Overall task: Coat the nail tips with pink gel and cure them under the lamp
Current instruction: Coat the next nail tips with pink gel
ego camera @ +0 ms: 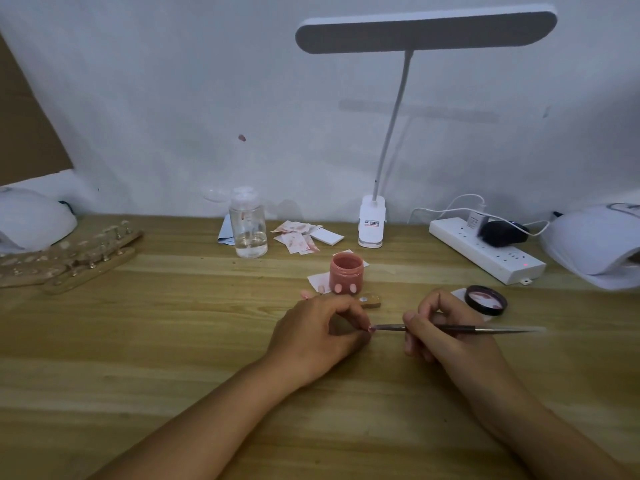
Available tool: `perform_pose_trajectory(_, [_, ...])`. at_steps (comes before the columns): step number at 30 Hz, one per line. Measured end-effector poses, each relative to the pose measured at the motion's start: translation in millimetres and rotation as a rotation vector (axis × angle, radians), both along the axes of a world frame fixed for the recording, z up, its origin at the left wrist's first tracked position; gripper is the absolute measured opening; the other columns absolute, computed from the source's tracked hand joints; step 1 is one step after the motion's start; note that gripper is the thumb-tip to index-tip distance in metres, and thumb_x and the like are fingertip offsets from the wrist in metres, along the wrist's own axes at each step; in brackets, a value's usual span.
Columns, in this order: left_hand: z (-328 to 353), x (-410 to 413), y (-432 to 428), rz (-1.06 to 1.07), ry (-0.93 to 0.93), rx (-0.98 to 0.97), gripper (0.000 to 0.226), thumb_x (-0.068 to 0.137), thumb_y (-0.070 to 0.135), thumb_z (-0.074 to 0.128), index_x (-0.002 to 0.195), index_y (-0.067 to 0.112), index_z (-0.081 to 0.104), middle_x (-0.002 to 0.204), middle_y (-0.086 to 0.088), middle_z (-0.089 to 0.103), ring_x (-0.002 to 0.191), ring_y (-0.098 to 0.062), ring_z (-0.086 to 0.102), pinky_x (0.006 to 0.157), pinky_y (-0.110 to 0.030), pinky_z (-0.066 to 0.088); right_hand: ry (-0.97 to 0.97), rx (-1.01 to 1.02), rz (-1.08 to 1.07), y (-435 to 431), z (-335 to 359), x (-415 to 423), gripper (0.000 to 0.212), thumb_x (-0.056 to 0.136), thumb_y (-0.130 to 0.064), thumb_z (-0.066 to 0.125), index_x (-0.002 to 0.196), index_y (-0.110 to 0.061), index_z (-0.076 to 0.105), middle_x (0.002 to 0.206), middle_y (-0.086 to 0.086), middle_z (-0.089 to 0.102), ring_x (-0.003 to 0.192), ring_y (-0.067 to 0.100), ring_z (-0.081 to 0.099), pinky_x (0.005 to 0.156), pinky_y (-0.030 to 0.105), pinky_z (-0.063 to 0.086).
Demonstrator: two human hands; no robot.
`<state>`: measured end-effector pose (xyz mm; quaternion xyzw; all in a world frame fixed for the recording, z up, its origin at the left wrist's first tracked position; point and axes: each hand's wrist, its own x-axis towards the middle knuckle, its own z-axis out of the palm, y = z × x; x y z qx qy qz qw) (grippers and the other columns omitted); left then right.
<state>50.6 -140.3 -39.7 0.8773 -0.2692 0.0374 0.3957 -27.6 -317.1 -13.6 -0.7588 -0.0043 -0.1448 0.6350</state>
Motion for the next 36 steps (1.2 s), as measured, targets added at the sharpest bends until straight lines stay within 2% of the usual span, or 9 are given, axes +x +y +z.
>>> perform_pose_trajectory(5, [-0.8,0.5,-0.3,0.0,-0.004,-0.014,0.013,0.078,0.042,0.077,0.077,0.047,0.065,0.087,0.036,0.065,0.069,0.015,0.051,0.063,-0.023,0.034,-0.014,0.028,-0.028,-0.3,0.0,0.1,0.021,0.091,-0.006,0.061,0.077,0.003,0.048,0.057,0.01,0.064,0.047,0.007,0.05,0.047,0.016,0.041])
perform_pose_trajectory(9, [-1.4,1.1,-0.4,-0.004,-0.013,-0.012,0.018,0.077,0.041,0.078,0.074,0.051,0.063,0.088,0.035,0.065,0.068,0.015,0.051,0.063,-0.023,0.035,0.002,0.017,-0.022,-0.5,0.0,0.2,0.02,0.091,-0.007,0.061,0.078,0.003,0.049,0.057,0.009,0.064,0.048,0.005,0.051,0.047,0.015,0.042])
perform_pose_trajectory(14, [-1.9,1.2,-0.3,-0.005,-0.006,-0.025,0.015,0.077,0.041,0.078,0.077,0.048,0.065,0.089,0.034,0.065,0.068,0.014,0.051,0.064,-0.024,0.036,0.028,-0.006,-0.016,-1.6,-0.7,0.5,0.02,0.091,-0.011,0.063,0.077,-0.003,0.051,0.058,0.008,0.065,0.05,0.007,0.051,0.049,0.016,0.043])
perform_pose_trajectory(19, [-1.2,0.7,0.1,0.005,0.007,-0.027,0.013,0.077,0.041,0.077,0.082,0.045,0.066,0.09,0.034,0.064,0.075,0.01,0.053,0.071,-0.025,0.042,0.011,0.01,-0.027,-0.9,0.3,0.6,0.021,0.09,-0.006,0.061,0.078,0.004,0.048,0.055,0.008,0.061,0.047,0.005,0.049,0.048,0.013,0.039])
perform_pose_trajectory(23, [-0.4,0.0,0.5,0.006,-0.003,-0.018,0.014,0.077,0.042,0.077,0.075,0.048,0.064,0.09,0.034,0.064,0.08,0.009,0.055,0.072,-0.025,0.043,0.02,0.011,-0.024,-0.8,1.8,0.2,0.021,0.09,-0.005,0.061,0.078,0.006,0.047,0.055,0.008,0.061,0.047,0.004,0.05,0.048,0.013,0.04])
perform_pose_trajectory(27, [0.0,0.3,0.5,0.007,-0.012,-0.019,0.017,0.077,0.042,0.077,0.073,0.05,0.063,0.09,0.032,0.065,0.09,0.005,0.058,0.08,-0.027,0.047,0.028,0.023,-0.026,-0.1,3.7,0.0,0.023,0.091,-0.004,0.06,0.08,0.01,0.045,0.054,0.009,0.059,0.047,0.005,0.049,0.048,0.014,0.04])
perform_pose_trajectory(36, [-0.8,1.2,-0.1,0.004,-0.019,-0.015,0.015,0.077,0.043,0.076,0.074,0.049,0.063,0.089,0.033,0.065,0.088,0.006,0.058,0.077,-0.027,0.047,0.012,0.058,-0.059,-0.3,4.4,-0.5,0.024,0.091,-0.002,0.06,0.079,0.012,0.044,0.054,0.009,0.06,0.046,0.007,0.049,0.046,0.015,0.039])
